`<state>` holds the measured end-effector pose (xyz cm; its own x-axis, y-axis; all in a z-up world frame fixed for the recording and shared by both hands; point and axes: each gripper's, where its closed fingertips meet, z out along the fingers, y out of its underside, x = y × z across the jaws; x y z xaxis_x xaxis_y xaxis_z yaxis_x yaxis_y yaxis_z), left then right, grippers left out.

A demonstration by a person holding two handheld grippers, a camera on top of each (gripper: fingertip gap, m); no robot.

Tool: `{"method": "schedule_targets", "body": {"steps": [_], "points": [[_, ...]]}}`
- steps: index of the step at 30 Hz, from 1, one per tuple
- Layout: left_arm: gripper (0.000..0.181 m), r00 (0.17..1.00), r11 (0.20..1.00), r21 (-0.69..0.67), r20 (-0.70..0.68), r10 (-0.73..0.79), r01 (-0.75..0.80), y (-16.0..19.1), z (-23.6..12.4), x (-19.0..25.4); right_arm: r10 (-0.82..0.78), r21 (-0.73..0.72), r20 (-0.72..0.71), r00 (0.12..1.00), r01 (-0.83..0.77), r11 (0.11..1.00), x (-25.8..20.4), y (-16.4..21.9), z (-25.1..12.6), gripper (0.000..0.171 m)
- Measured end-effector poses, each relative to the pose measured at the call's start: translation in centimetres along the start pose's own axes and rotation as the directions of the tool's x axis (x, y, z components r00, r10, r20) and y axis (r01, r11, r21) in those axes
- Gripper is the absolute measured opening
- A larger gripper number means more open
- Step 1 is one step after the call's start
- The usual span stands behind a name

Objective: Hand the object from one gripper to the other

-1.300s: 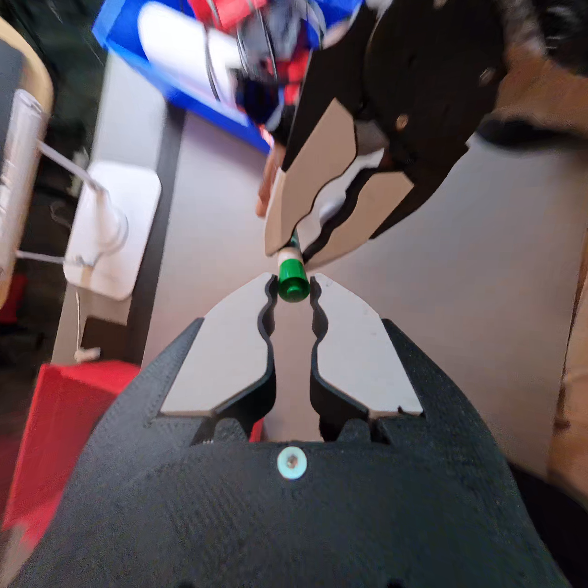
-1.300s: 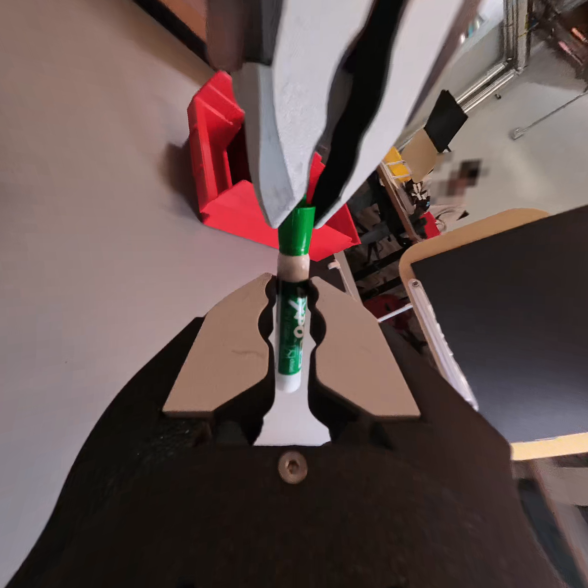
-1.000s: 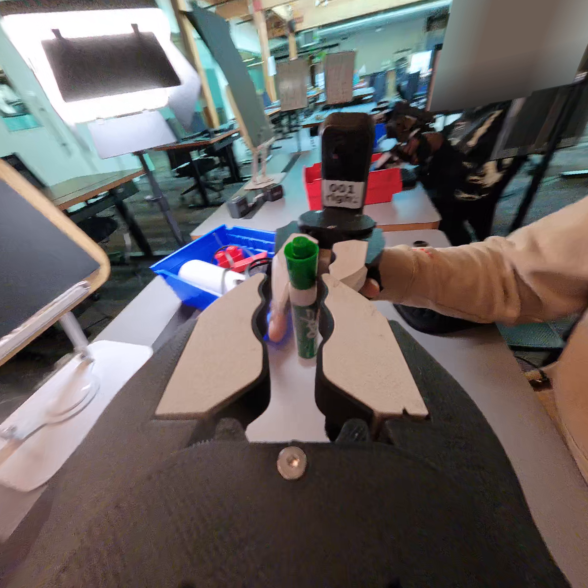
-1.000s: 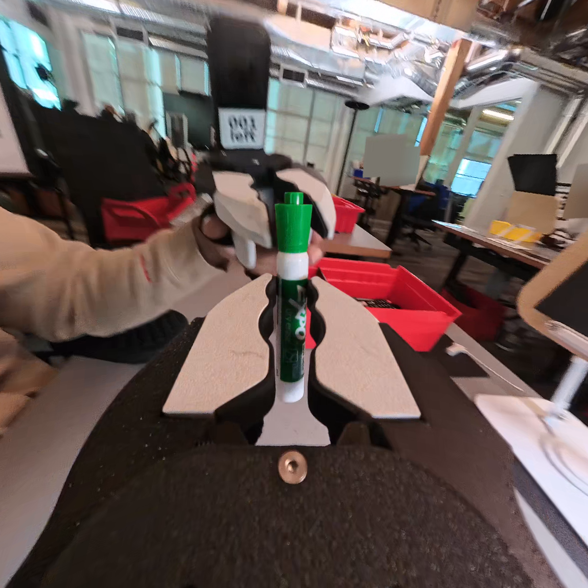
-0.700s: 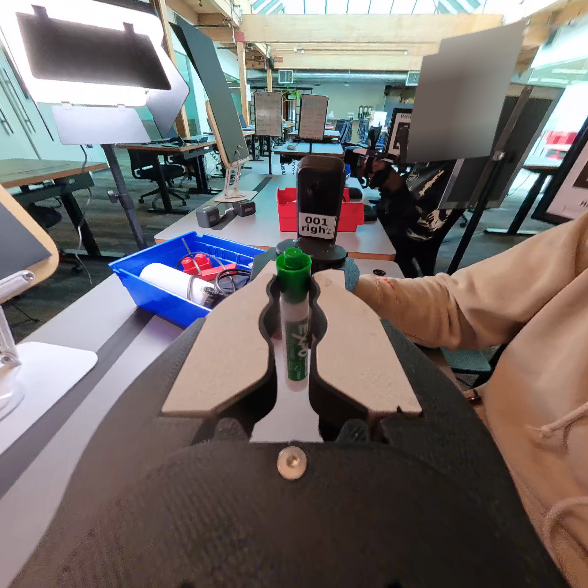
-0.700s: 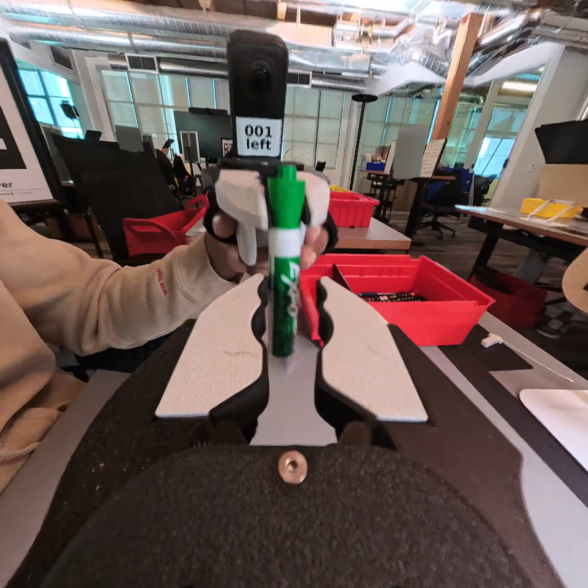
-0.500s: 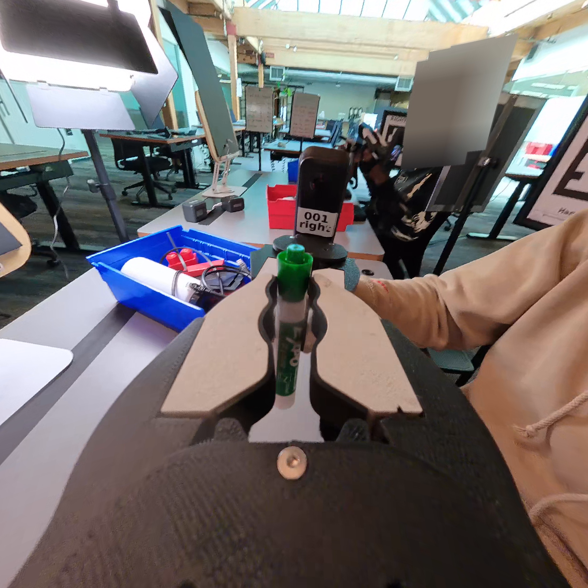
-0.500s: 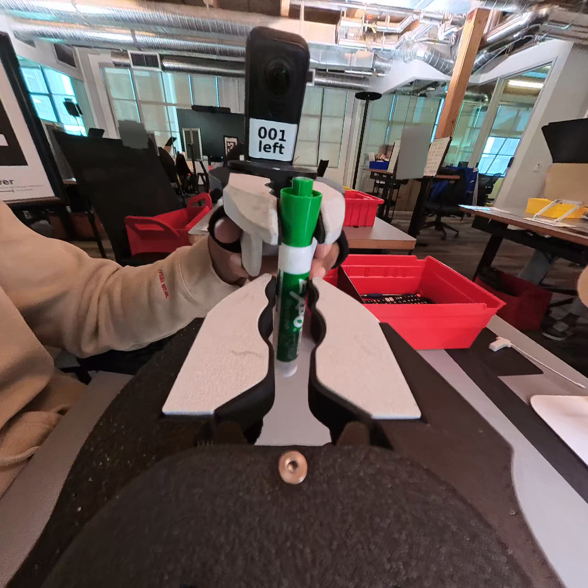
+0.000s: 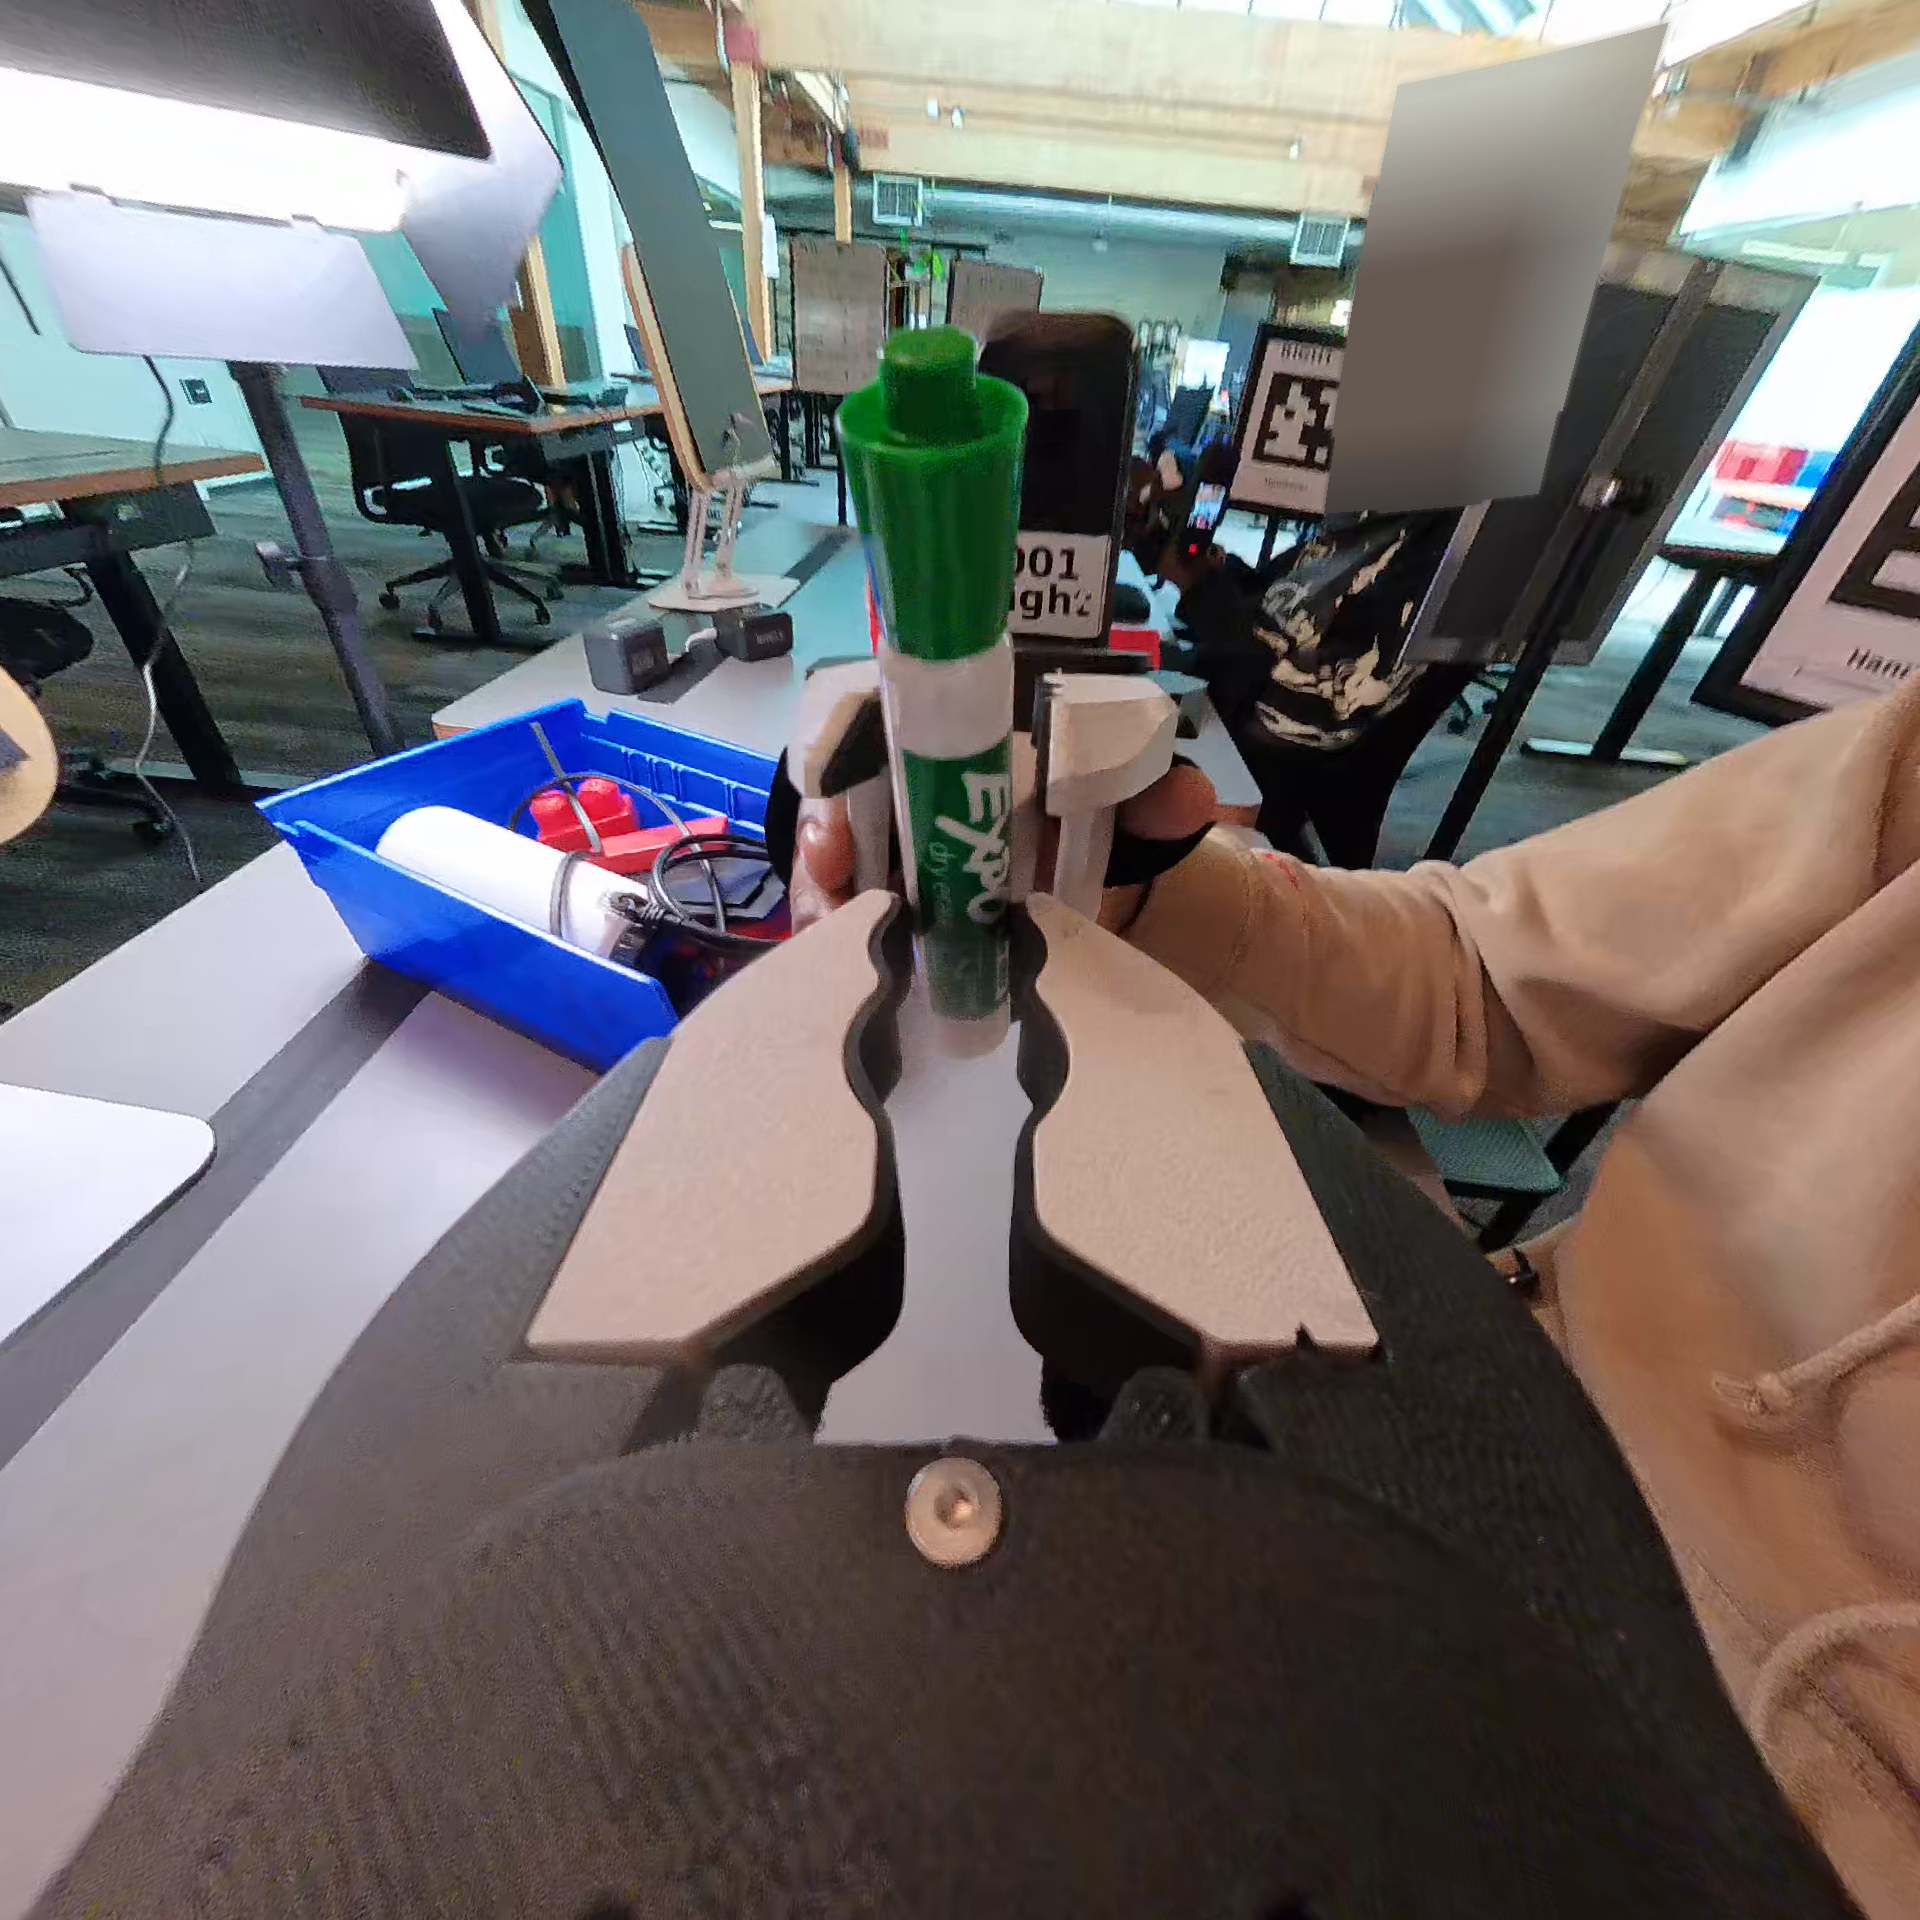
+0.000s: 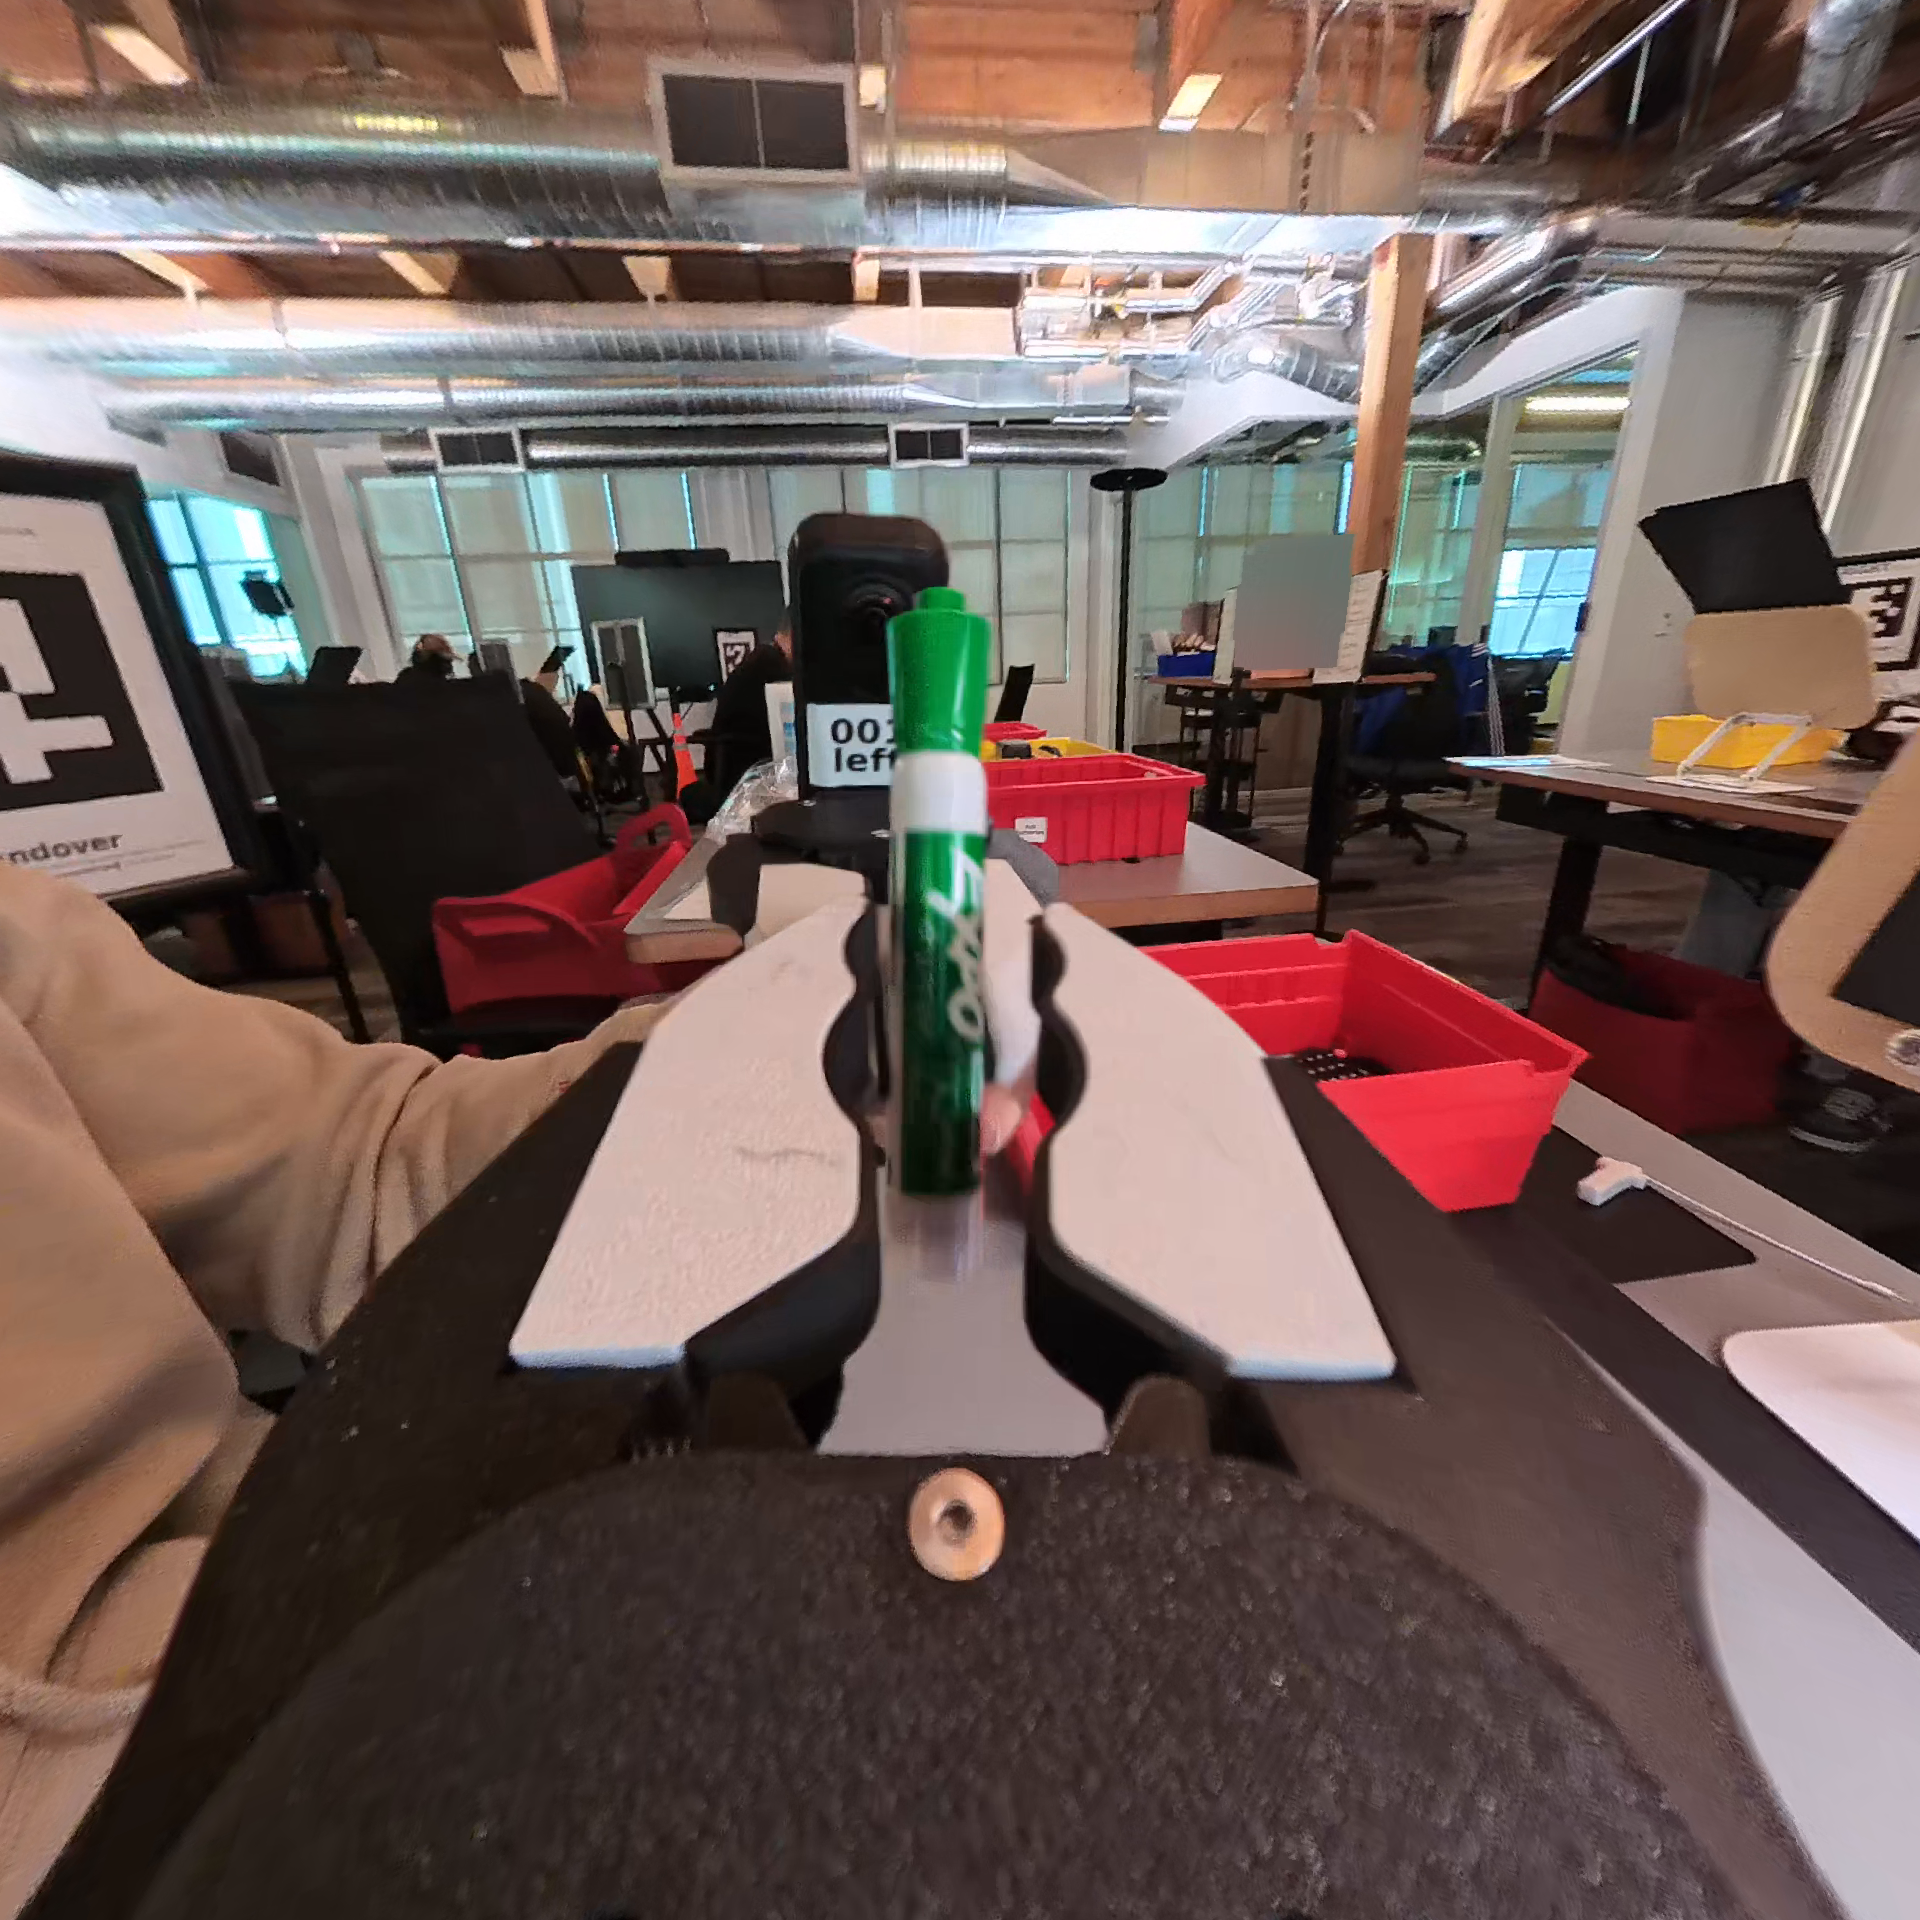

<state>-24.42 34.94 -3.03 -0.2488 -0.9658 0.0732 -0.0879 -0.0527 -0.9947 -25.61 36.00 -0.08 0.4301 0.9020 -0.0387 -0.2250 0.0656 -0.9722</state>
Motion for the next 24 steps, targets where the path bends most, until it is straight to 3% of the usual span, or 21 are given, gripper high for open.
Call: {"method": "schedule_targets", "body": {"steps": [4,8,11,13,16,24], "points": [[0.018,0.999,0.999,0.018,0.016,-0.032,0.032,-0.6,-1.1,-0.5,0.018,-0.094,0.026,1.0,-0.015,0.995,0.7,1.5,-1.0,0.038],[0.019,0.999,0.999,0.02,0.008,-0.039,0.039,-0.5,-0.8,-0.3,-0.069,-0.206,0.048,0.996,0.077,0.976,-0.3,4.3,0.4,0.02],[0.028,1.0,0.994,0.104,-0.002,-0.02,0.02,-1.6,-1.2,-0.1,-0.013,-0.133,0.064,0.998,0.021,0.991,-0.5,3.0,0.4,0.019],[0.032,1.0,0.998,0.062,-0.026,-0.015,0.017,-0.8,-1.2,0.2,0.007,-0.051,0.055,0.998,-0.004,0.999,-0.2,1.4,-0.1,0.019],[0.03,1.0,1.0,0.007,-0.026,-0.007,0.007,0.5,-0.3,0.2,0.056,0.029,0.074,0.996,-0.059,0.998,-0.3,-0.3,-0.7,0.019],[0.019,0.999,0.996,0.087,-0.024,-0.027,0.029,-0.4,0.5,0.3,0.1,0.098,0.082,0.992,-0.108,0.989,-0.5,0.2,0.5,0.019]]}}
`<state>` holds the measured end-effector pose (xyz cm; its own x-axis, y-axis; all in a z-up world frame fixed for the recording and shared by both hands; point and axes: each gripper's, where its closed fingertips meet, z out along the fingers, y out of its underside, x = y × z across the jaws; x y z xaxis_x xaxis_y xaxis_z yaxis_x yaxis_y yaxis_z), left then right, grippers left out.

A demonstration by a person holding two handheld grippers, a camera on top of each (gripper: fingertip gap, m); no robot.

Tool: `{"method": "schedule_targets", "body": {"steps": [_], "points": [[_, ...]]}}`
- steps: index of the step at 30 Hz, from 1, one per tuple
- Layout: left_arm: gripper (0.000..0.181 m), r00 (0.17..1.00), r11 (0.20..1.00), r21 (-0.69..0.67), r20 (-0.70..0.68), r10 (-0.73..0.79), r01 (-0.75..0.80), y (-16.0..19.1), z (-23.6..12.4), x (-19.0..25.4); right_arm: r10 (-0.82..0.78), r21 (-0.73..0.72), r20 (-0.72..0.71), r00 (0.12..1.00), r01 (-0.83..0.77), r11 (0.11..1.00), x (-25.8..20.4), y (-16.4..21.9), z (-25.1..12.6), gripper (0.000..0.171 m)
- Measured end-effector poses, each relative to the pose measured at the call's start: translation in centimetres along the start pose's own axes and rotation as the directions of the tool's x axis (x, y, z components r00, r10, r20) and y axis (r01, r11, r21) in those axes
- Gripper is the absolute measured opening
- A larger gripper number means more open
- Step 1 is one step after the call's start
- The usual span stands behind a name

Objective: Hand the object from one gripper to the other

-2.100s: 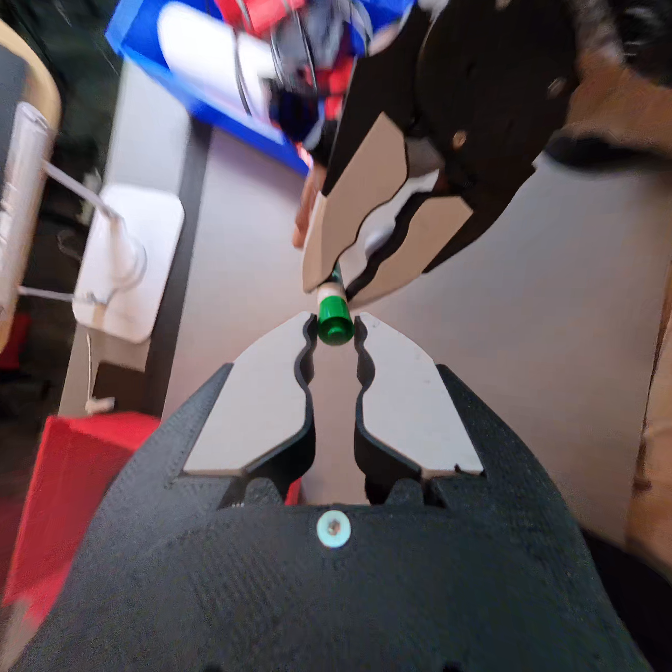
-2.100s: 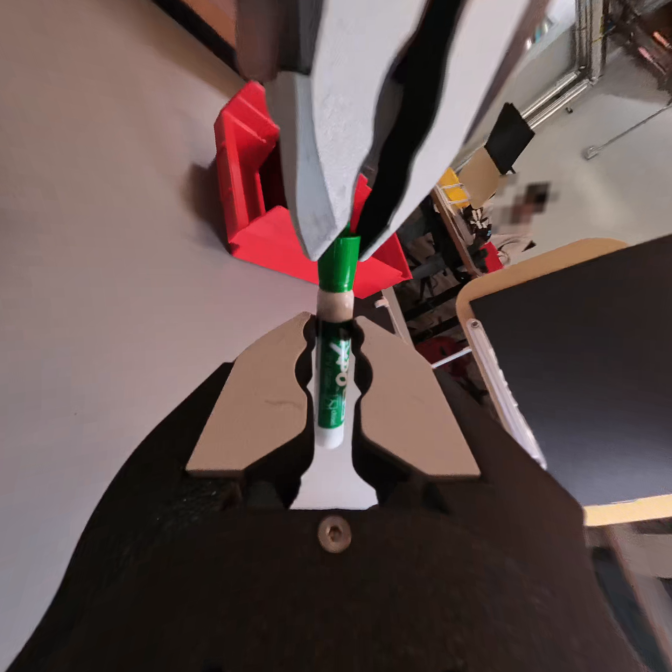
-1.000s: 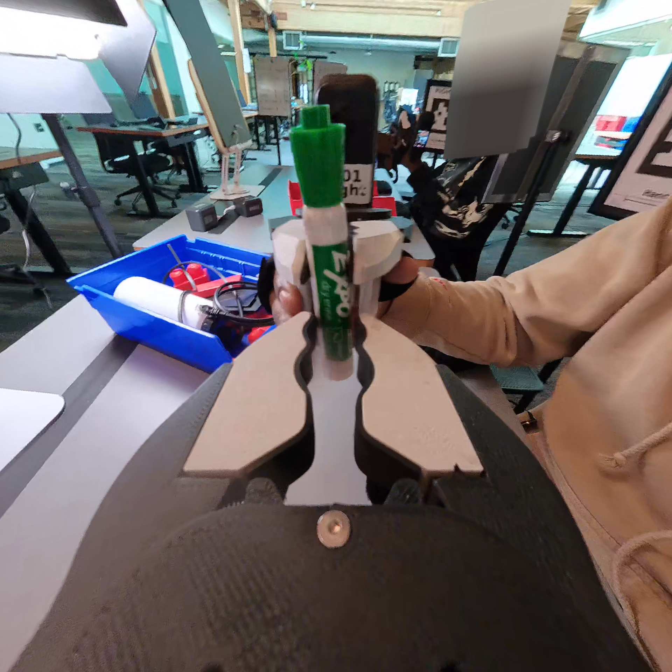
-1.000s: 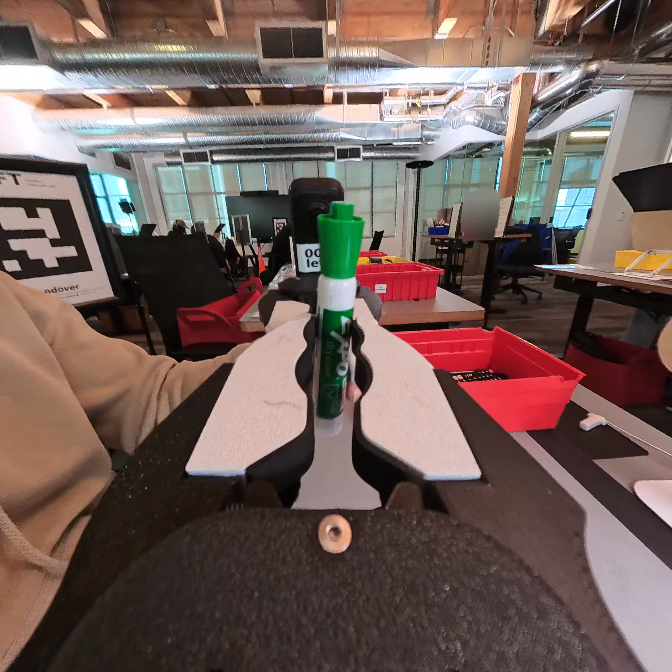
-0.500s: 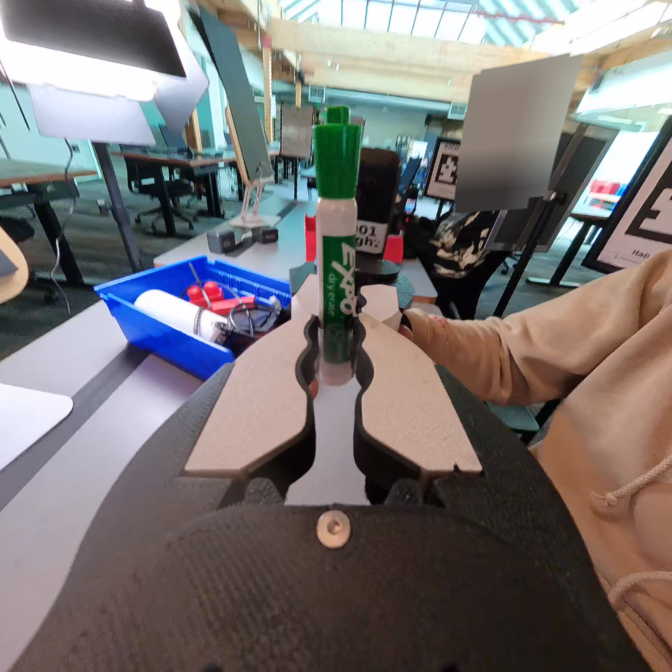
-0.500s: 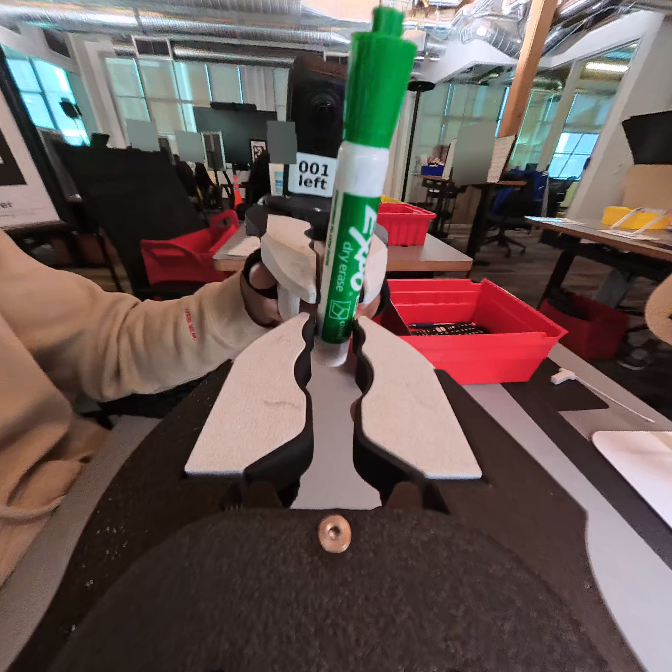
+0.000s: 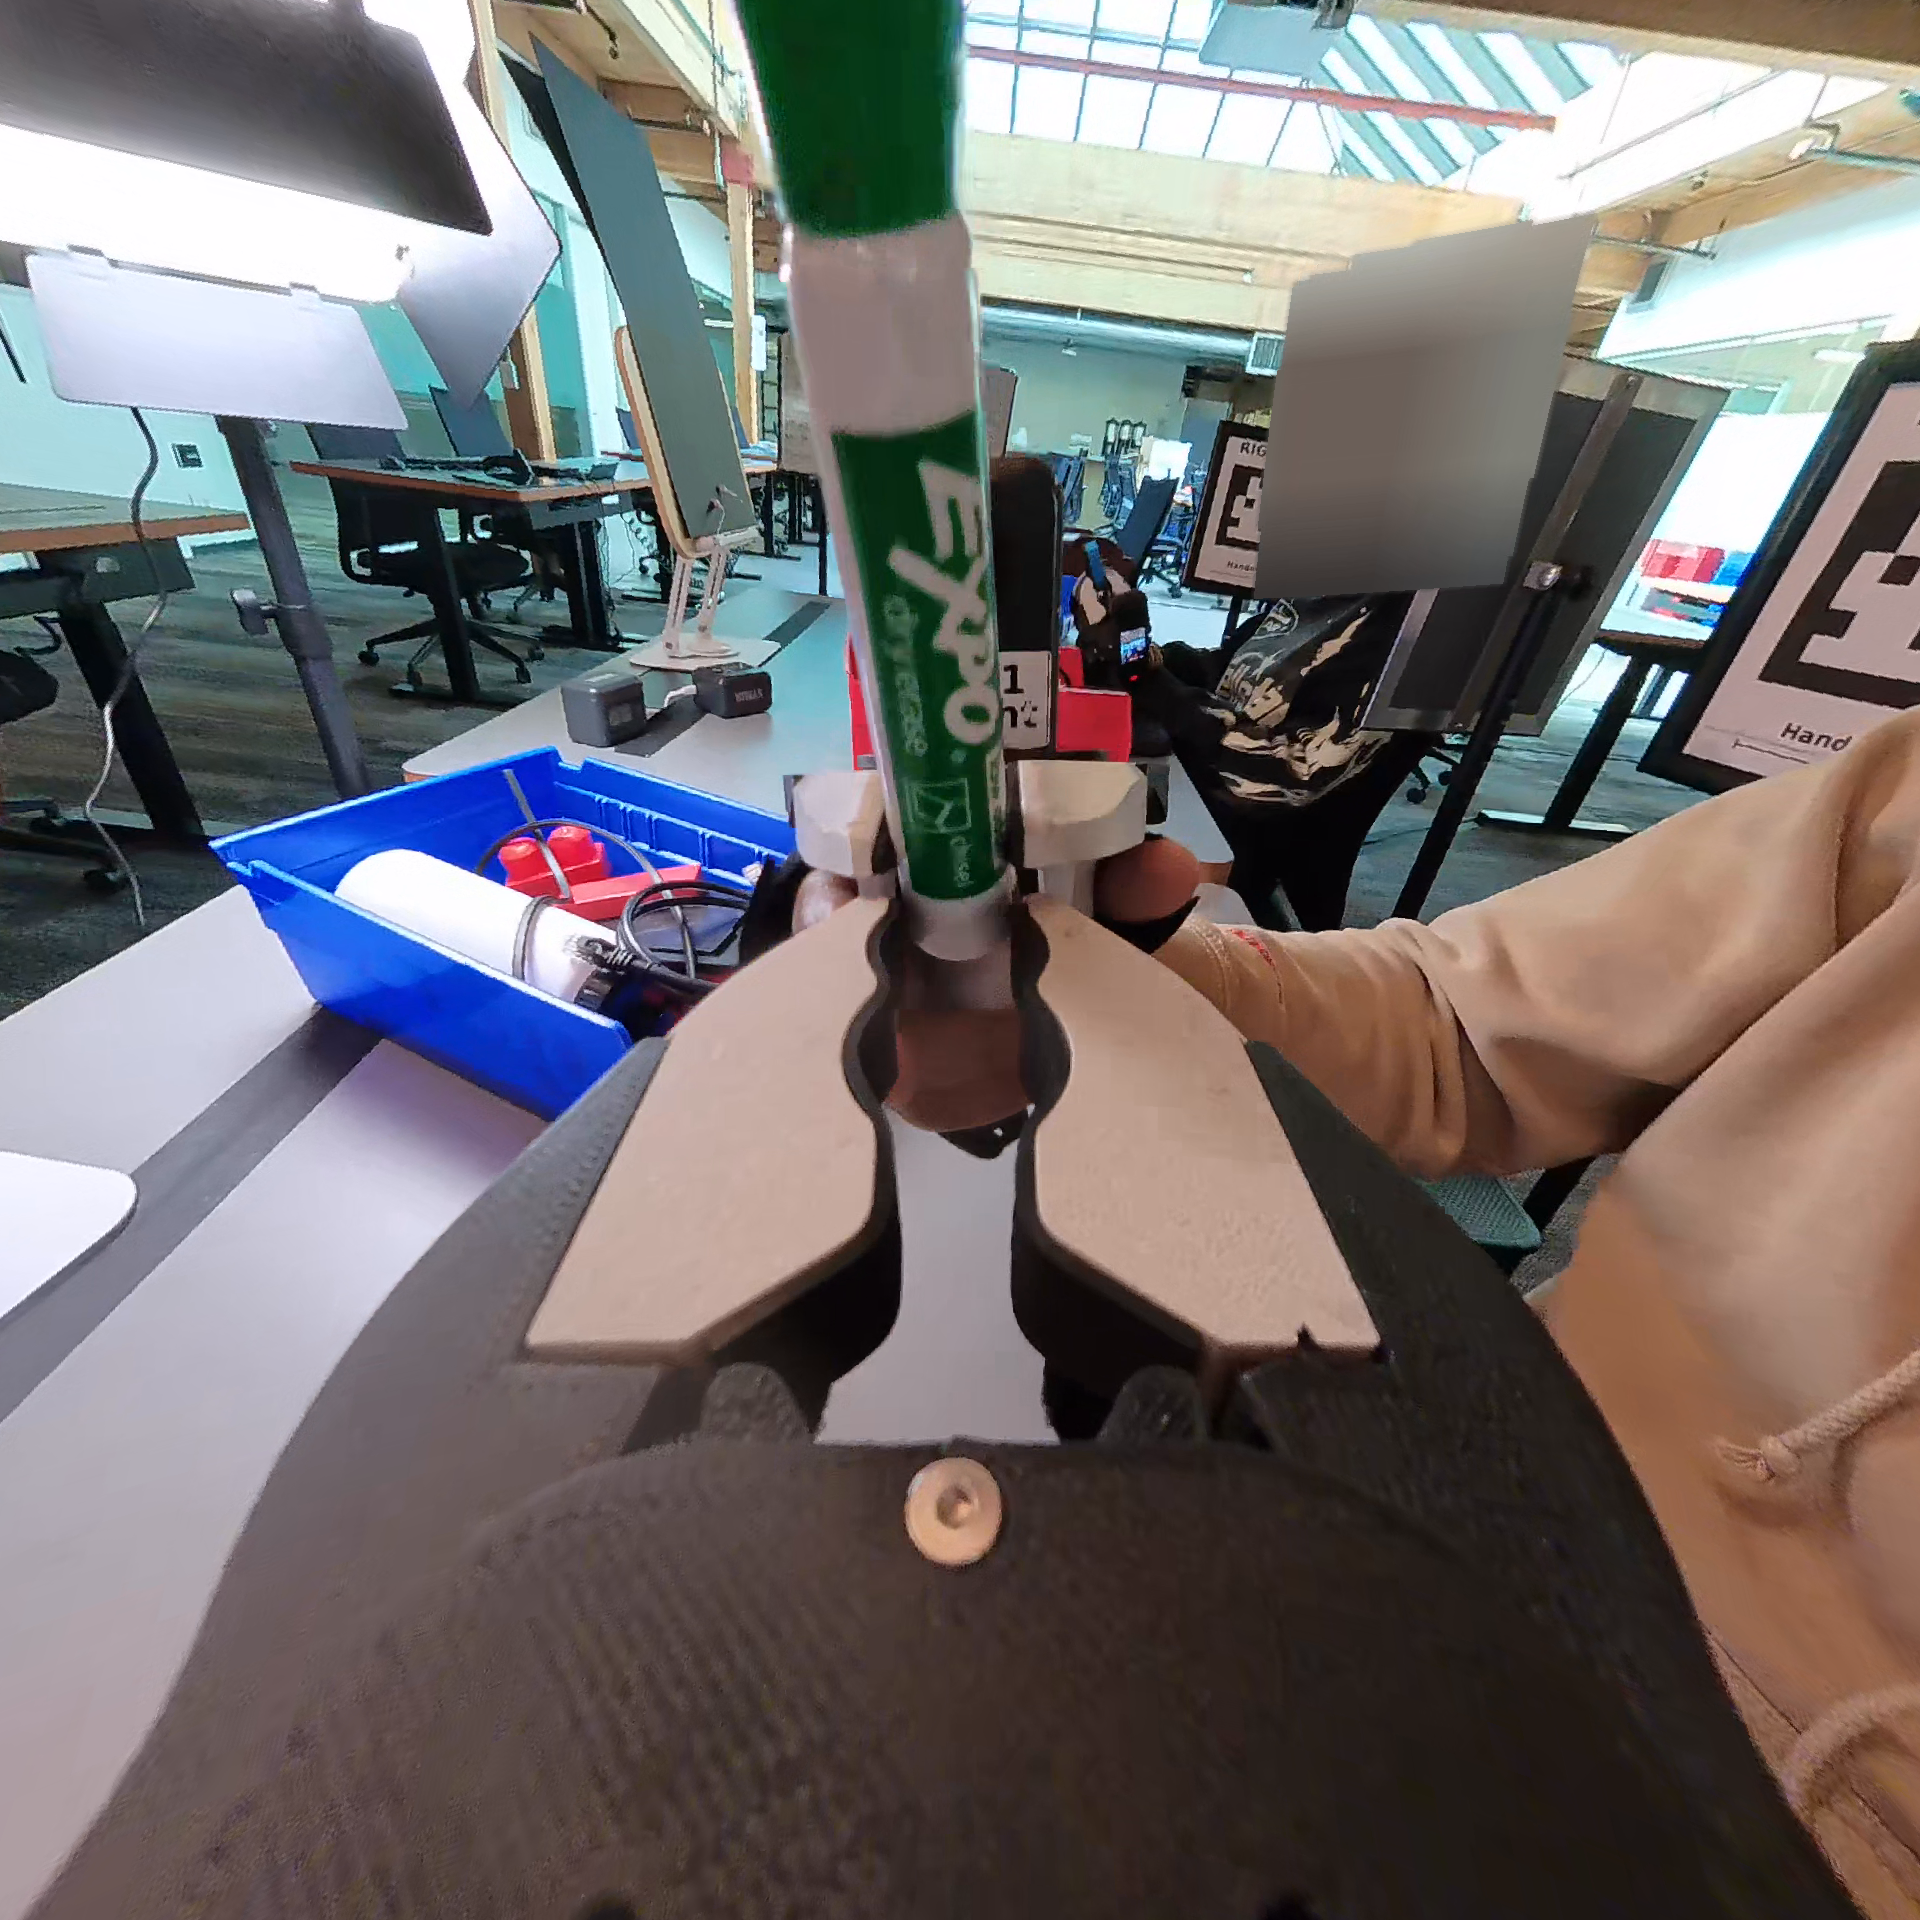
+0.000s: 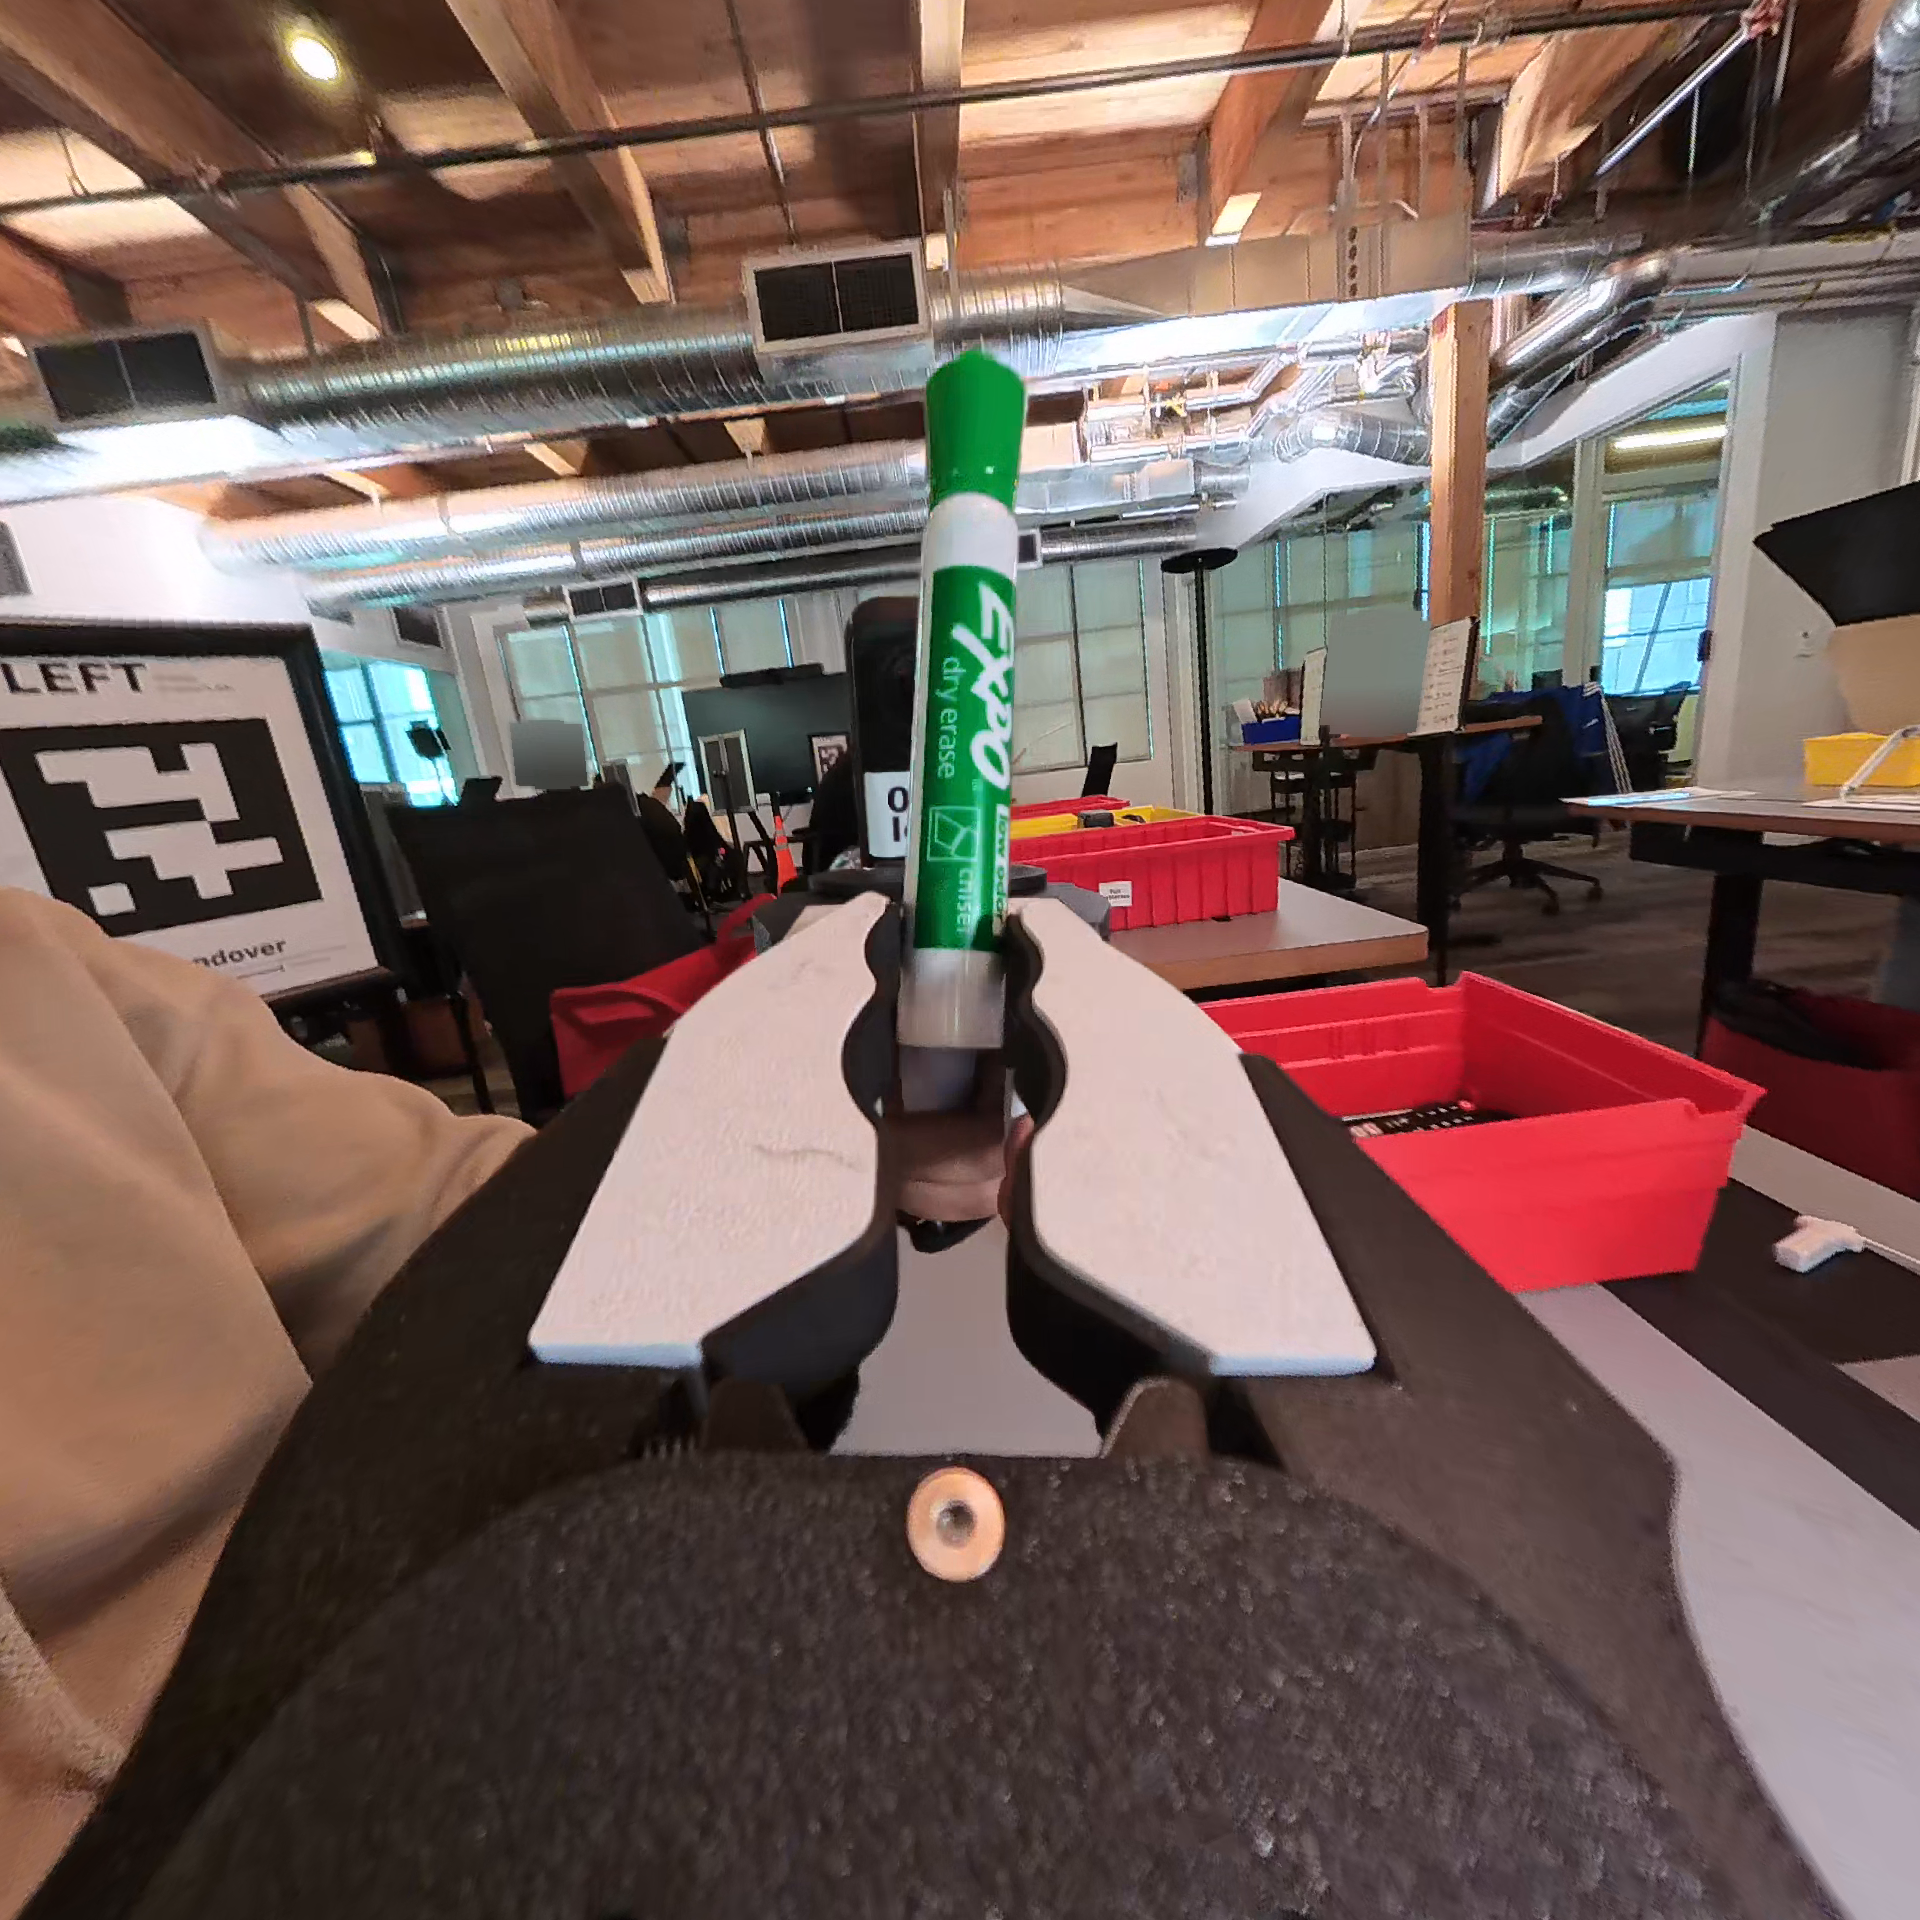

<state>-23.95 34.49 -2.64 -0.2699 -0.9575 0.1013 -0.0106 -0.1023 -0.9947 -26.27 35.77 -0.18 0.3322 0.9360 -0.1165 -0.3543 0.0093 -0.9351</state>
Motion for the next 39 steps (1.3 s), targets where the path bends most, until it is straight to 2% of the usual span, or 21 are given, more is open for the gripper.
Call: {"method": "schedule_targets", "body": {"steps": [6,10,13,14,16,18,21,23,26,29,34,37,39], "points": [[0.019,0.999,0.995,-0.097,0.023,-0.036,0.038,1.3,-0.2,-0.8,-0.016,-0.076,-0.032,0.999,0.013,0.997,0.9,1.0,-0.3,0.019],[0.019,0.998,0.981,-0.188,0.051,-0.042,0.051,2.6,-0.6,-1.5,-0.079,-0.152,-0.077,0.994,0.067,0.986,1.6,0.8,-1.1,0.033],[0.019,0.998,0.968,-0.247,0.048,-0.041,0.052,3.7,-0.4,-1.3,-0.121,-0.232,-0.081,0.989,0.099,0.968,1.7,1.7,-1.3,0.037],[0.019,0.998,0.963,-0.265,0.044,-0.037,0.047,4.0,-0.2,-1.2,-0.13,-0.259,-0.08,0.988,0.105,0.96,1.7,2.2,-1.1,0.036],[0.019,0.999,0.957,-0.287,0.049,-0.024,0.037,4.4,-0.1,-1.3,-0.158,-0.311,-0.074,0.985,0.128,0.942,1.7,3.3,-0.9,0.021],[0.019,0.999,0.961,-0.276,0.045,0.007,0.006,4.4,-0.3,-1.3,-0.175,-0.319,-0.069,0.982,0.144,0.937,1.6,3.4,-0.9,0.019],[0.035,0.999,0.976,-0.215,0.031,0.029,-0.021,3.2,-1.1,-1.1,-0.168,-0.304,-0.059,0.984,0.143,0.942,1.4,2.8,-1.2,0.019],[0.033,0.999,0.991,-0.133,0.02,0.027,-0.024,1.6,-1.6,-0.8,-0.152,-0.29,-0.057,0.987,0.129,0.948,1.5,2.6,-1.4,0.019],[0.032,0.999,0.994,-0.1,0.027,0.036,-0.033,0.8,-1.7,-0.6,-0.146,-0.313,-0.043,0.988,0.125,0.941,1.4,3.5,-1.2,0.019],[0.019,0.997,0.992,-0.113,0.052,0.061,-0.055,1.0,-1.3,-0.7,-0.152,-0.341,-0.024,0.988,0.135,0.93,1.1,4.8,-0.5,0.019],[0.019,0.997,0.987,-0.157,0.076,0.036,-0.023,1.5,-1.7,-1.4,-0.16,-0.363,-0.032,0.987,0.138,0.922,1.3,5.1,-0.7,0.019],[0.019,0.996,0.979,-0.203,0.089,0.032,-0.013,2.2,-2.0,-1.9,-0.168,-0.356,-0.051,0.984,0.139,0.924,1.7,4.1,-1.4,0.029],[0.018,0.995,0.966,-0.257,0.093,0.045,-0.02,3.2,-2.0,-2.1,-0.165,-0.319,-0.057,0.985,0.138,0.938,1.6,3.0,-1.6,0.03]]}}
